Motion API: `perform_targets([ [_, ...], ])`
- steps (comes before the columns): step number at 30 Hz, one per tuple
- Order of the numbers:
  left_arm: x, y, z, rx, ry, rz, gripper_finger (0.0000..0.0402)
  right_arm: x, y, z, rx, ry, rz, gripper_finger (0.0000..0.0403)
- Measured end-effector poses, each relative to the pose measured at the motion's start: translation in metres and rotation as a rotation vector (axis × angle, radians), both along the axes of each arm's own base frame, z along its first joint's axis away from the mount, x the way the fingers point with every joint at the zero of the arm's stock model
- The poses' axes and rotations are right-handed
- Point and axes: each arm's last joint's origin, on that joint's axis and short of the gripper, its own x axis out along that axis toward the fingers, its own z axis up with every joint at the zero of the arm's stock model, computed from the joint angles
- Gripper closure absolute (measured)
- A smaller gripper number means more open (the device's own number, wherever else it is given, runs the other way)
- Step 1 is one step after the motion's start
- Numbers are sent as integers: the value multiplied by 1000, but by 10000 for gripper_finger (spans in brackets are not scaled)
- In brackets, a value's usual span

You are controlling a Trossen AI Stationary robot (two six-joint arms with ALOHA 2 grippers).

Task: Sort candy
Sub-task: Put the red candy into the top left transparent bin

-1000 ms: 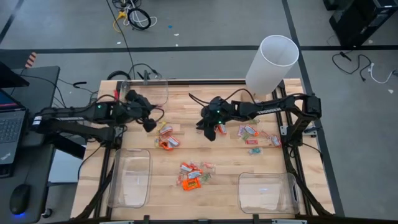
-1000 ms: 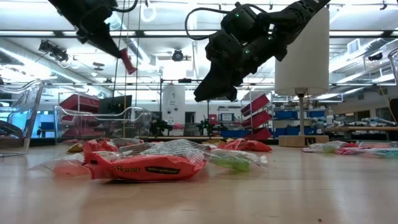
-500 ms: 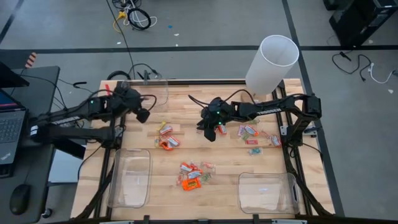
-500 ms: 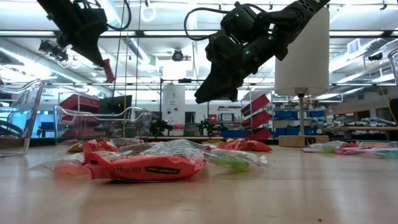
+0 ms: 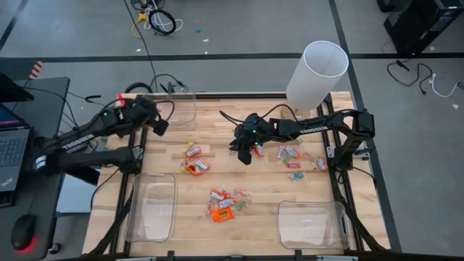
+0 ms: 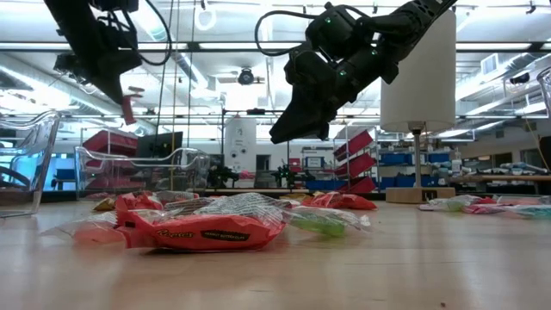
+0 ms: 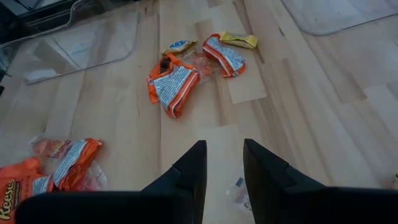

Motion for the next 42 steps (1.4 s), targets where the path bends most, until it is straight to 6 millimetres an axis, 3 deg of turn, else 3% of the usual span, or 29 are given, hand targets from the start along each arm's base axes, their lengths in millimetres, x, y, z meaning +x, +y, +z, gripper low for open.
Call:
perform_targets([
  [15,-15,12,-3,-35,45,139,401,0,0,0,-6,0,4,312],
  [36,-12,13,-3,-69,-3,114,401,0,0,0,-6,-1,5,312],
  [42,-7,16,-23,-89,-16,101,401,0,0,0,-7,-8,5,312],
])
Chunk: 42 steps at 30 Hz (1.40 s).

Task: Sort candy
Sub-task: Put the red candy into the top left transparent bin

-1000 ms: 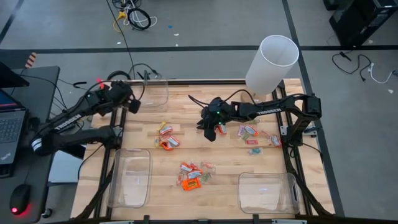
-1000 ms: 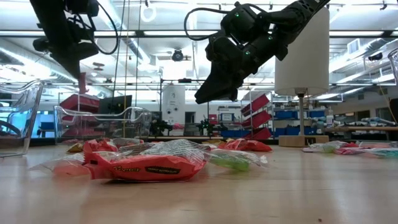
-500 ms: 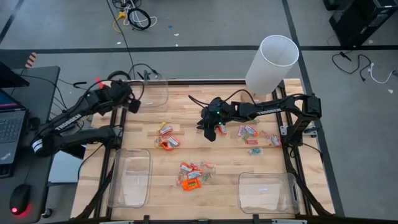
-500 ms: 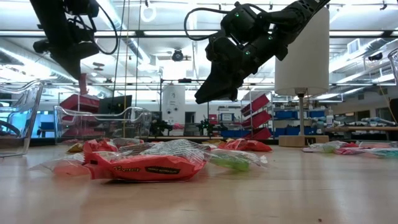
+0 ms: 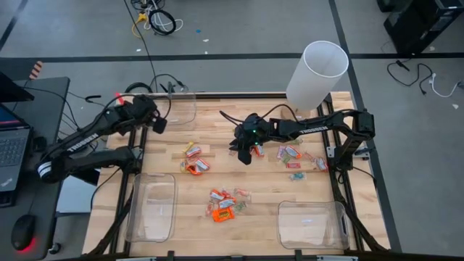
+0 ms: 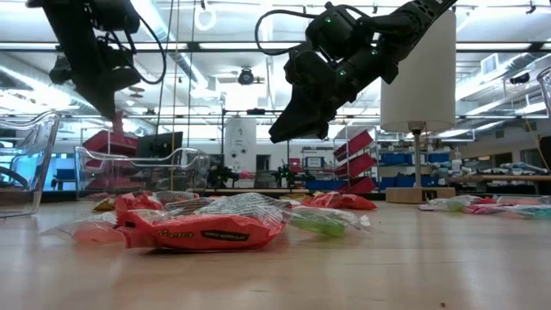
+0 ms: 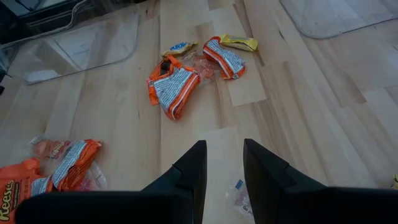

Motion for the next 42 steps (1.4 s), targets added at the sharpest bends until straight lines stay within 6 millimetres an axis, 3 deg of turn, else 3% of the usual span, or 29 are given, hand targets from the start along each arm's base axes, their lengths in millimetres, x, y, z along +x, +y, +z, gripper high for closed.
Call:
perform_targets([
  [10,3,2,-4,-1,-32,32,401,0,-1,0,-15,3,-20,312],
  [21,6,3,-33,-48,-66,46,401,0,-1,0,-15,3,-21,312],
  [42,6,3,-34,-56,-75,53,401,0,-1,0,-15,3,-21,312],
])
